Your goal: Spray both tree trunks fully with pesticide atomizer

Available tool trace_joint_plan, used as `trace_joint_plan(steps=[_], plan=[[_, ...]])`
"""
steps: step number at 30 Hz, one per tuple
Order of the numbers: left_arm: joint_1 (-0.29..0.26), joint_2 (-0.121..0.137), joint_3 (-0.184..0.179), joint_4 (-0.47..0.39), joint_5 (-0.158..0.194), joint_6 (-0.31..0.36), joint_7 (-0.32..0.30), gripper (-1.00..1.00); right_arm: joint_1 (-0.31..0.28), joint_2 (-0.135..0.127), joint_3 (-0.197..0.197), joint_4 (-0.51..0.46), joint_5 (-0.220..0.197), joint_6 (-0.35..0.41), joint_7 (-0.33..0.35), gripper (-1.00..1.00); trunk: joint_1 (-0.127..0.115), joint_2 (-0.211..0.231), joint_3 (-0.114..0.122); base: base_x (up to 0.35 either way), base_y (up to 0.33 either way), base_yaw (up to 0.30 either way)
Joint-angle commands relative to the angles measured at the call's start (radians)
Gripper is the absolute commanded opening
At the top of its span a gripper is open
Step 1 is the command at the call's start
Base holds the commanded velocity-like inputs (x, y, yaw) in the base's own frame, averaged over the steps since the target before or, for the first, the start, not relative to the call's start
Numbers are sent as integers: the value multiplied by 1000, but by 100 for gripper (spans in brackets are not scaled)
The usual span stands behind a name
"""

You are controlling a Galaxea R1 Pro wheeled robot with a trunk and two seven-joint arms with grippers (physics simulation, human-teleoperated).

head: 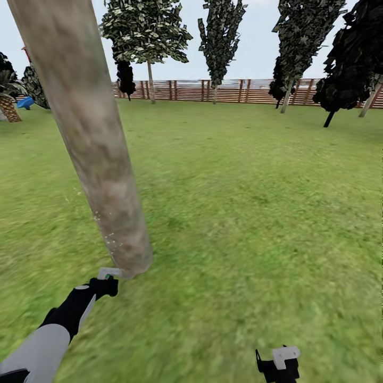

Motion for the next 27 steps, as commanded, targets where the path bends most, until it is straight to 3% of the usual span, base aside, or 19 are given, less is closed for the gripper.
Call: trace_joint_plan(steps=[1,3,4,15,27], plan=[[1,3,0,0,0,0,0,-100,0,0,0,0,0,0,0,100,0,0,0,0,-266,0],[17,11,0,-1,2,-3,76,-100,0,0,0,0,0,0,0,100,0,0,0,42,-266,0],[18,10,-1,-1,4,-3,80,-100,0,0,0,0,0,0,0,100,0,0,0,80,-266,0],[20,1,2,-3,9,-3,81,-100,0,1,0,0,0,0,0,100,0,0,0,108,-266,19],[20,1,2,-2,10,-36,89,-100,0,2,0,0,0,0,0,100,0,0,0,11,-271,260]])
